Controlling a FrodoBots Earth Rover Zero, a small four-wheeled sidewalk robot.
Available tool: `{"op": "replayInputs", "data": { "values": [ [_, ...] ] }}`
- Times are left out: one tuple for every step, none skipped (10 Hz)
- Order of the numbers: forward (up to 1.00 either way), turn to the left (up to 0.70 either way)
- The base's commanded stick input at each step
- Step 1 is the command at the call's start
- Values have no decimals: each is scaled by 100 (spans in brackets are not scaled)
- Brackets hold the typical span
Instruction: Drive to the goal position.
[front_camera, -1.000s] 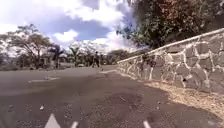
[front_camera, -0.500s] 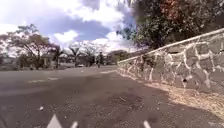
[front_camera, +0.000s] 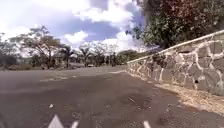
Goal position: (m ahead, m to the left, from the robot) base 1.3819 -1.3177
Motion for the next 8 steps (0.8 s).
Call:
{"op": "replayInputs", "data": {
  "values": [
    [0, 50],
    [0, 50],
    [0, 50],
    [0, 50],
    [0, 50],
    [0, 50],
    [0, 50],
    [0, 50]
  ]
}}
